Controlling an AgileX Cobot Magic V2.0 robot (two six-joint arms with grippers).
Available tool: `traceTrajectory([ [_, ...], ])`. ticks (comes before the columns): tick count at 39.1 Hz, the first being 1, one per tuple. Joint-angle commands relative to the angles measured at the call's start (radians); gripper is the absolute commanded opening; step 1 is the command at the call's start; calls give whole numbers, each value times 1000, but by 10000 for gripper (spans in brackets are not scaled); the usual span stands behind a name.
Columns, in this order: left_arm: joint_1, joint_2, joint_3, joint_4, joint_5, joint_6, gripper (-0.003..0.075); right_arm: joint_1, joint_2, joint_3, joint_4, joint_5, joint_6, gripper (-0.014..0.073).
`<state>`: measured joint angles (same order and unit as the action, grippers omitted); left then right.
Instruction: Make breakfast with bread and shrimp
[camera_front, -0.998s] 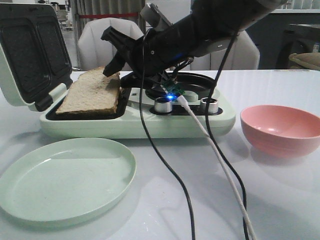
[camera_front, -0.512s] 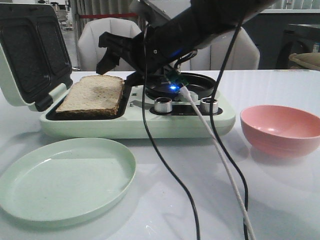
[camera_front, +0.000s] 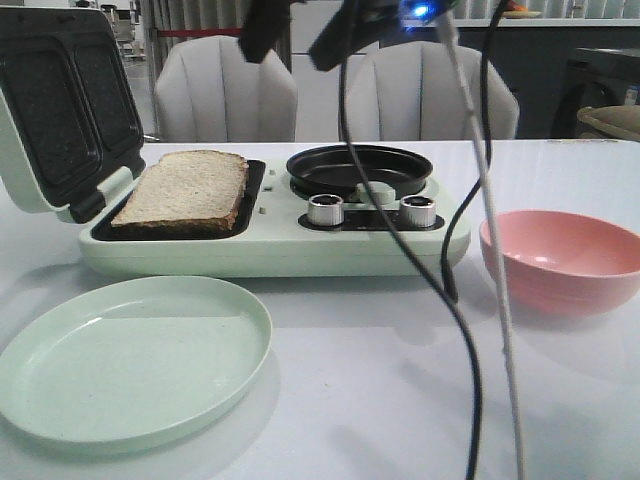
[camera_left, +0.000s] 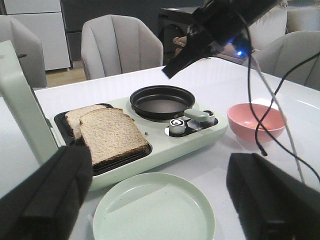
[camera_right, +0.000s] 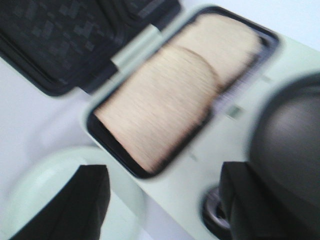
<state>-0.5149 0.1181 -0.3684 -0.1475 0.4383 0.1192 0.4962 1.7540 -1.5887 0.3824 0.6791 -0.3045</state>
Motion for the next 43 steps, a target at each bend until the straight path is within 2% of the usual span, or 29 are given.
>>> traceTrajectory([
  [1,-8,11,-26,-13,-85,-12,604,-8,-124,-34,-268,29,182,559],
  [6,-8,11,-26,-13,-85,-12,604,-8,-208,-25,-483,104,351,559],
  [10,-8,11,-26,-13,-85,-12,604,-8,-292,24,-547,86,413,559],
  [21,-8,11,-26,-13,-85,-12,604,-8,-558,337,-531,-78,481,559],
  [34,-8,11,-26,-13,-85,-12,604,-8,-987,788,-472,-350,485,559],
  [43,-8,11,-26,-13,-85,-12,604,-8,-1252,1027,-451,-442,485,559],
])
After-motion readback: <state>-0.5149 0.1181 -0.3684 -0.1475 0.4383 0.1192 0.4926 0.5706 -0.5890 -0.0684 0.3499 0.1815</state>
